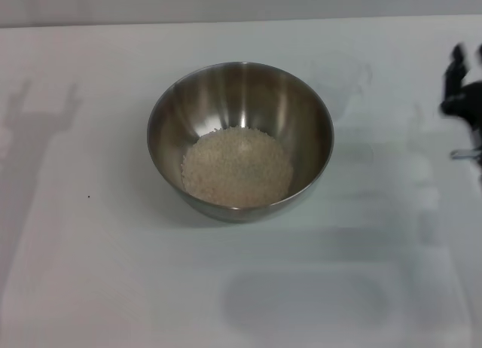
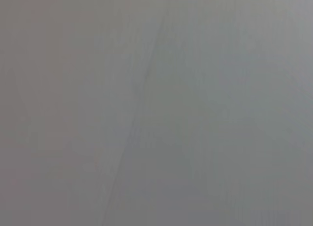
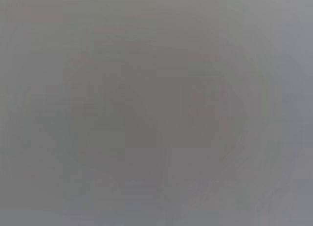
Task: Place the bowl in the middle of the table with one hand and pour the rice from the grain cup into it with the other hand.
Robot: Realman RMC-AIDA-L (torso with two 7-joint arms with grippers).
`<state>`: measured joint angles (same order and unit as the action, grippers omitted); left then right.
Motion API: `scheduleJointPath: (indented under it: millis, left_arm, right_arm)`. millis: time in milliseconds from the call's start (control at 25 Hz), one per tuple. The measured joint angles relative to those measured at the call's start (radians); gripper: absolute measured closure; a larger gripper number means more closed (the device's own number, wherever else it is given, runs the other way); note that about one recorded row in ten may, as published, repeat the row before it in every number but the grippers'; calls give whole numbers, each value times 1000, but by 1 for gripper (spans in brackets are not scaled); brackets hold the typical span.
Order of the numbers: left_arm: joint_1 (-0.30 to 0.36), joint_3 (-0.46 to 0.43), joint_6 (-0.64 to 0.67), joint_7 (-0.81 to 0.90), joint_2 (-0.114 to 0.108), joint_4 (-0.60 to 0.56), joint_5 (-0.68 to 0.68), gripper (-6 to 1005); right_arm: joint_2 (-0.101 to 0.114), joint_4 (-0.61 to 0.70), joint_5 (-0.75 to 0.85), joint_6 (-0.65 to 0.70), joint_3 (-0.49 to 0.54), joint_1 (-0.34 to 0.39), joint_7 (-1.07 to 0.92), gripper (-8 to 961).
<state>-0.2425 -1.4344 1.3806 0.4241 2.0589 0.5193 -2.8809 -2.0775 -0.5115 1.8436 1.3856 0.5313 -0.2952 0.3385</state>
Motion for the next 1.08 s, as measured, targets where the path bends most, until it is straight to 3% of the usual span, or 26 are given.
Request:
scheduleJointPath:
  millis: [120, 320, 600, 1080]
  left_arm:
    - [0, 0, 0, 0, 0, 0, 0, 138]
    - [-13, -1, -7, -3, 1, -26, 0, 138]
    - [-23, -5, -24, -35, 5, -43, 0, 138]
    - [-48, -72, -55, -80, 7, -84, 9, 138]
  right_arm:
    - [0, 62, 16, 81, 4, -30, -75, 693]
    - [1, 199, 24, 191, 9, -106, -268, 488]
    - [3, 286, 17, 231, 50, -168, -324, 389]
    - [3, 330, 15, 221, 164, -231, -332, 390]
